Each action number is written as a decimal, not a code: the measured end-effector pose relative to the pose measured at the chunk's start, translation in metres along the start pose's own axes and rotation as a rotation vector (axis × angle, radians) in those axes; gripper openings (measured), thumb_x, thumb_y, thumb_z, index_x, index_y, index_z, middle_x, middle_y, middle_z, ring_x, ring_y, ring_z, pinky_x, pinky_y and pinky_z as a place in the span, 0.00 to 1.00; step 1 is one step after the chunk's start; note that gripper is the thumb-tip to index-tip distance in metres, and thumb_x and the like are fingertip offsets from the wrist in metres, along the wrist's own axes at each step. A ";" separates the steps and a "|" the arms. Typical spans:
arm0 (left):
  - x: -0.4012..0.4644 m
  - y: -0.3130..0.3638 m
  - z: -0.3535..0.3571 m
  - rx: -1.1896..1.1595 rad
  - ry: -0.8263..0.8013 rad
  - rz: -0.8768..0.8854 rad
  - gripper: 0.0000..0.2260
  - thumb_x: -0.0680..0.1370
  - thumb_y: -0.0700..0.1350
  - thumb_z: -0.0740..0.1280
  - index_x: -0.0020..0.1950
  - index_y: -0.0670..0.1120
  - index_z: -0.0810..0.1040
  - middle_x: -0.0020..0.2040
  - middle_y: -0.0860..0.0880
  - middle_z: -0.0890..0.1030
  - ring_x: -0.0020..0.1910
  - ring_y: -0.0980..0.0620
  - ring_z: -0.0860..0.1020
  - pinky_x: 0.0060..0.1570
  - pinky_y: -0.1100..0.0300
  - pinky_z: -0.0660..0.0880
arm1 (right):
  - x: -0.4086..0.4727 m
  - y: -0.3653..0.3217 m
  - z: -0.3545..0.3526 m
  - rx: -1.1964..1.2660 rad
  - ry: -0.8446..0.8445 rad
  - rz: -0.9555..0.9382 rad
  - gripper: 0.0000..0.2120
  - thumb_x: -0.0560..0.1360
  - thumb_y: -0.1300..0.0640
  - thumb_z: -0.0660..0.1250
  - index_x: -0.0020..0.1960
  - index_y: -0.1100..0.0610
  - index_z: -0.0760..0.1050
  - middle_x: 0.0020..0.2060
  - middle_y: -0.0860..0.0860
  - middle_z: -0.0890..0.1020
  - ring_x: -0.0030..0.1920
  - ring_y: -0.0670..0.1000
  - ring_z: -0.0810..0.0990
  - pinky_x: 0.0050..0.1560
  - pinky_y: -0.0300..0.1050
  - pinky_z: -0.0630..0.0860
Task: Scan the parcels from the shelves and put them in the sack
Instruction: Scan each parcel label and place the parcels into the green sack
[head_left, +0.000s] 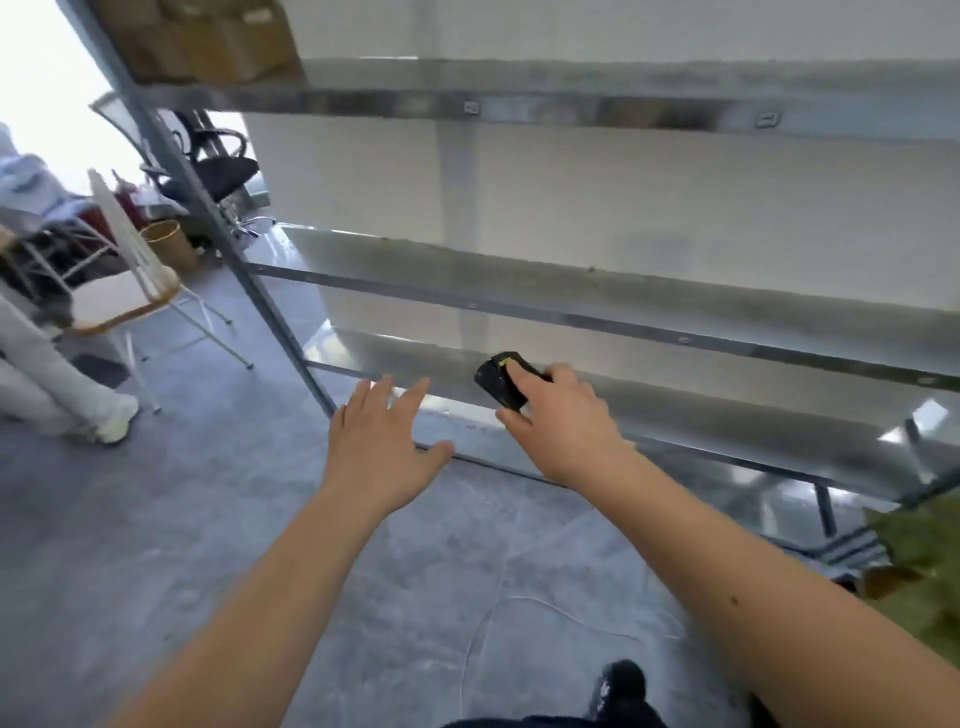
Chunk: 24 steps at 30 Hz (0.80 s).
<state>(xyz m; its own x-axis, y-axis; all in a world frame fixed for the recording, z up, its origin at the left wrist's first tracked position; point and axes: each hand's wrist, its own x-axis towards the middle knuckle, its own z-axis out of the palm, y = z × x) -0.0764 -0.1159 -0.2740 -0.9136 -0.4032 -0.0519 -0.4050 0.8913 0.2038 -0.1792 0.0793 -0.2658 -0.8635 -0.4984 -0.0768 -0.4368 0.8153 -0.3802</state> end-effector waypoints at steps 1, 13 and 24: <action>-0.002 -0.015 -0.010 -0.030 0.001 -0.007 0.39 0.76 0.70 0.65 0.84 0.62 0.57 0.85 0.46 0.57 0.84 0.44 0.52 0.81 0.44 0.56 | 0.004 -0.018 -0.001 -0.006 0.005 -0.033 0.29 0.82 0.38 0.59 0.80 0.41 0.57 0.65 0.56 0.70 0.60 0.62 0.73 0.62 0.59 0.74; 0.041 -0.115 -0.127 -0.086 0.178 -0.056 0.38 0.76 0.69 0.66 0.84 0.62 0.57 0.84 0.48 0.58 0.84 0.45 0.53 0.79 0.42 0.57 | 0.073 -0.159 -0.048 -0.123 0.127 -0.268 0.29 0.82 0.37 0.59 0.81 0.42 0.58 0.63 0.57 0.71 0.60 0.64 0.74 0.60 0.60 0.76; 0.177 -0.184 -0.204 -0.005 0.262 0.004 0.38 0.76 0.67 0.68 0.83 0.62 0.59 0.84 0.48 0.60 0.83 0.44 0.54 0.80 0.42 0.58 | 0.213 -0.234 -0.064 -0.159 0.207 -0.369 0.24 0.81 0.40 0.61 0.75 0.44 0.64 0.53 0.54 0.70 0.54 0.63 0.75 0.55 0.59 0.77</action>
<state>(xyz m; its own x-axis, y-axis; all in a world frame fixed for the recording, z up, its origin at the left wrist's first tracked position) -0.1563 -0.3933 -0.1214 -0.8744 -0.4403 0.2039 -0.4007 0.8922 0.2082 -0.2772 -0.1993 -0.1340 -0.6681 -0.7079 0.2293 -0.7440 0.6375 -0.1999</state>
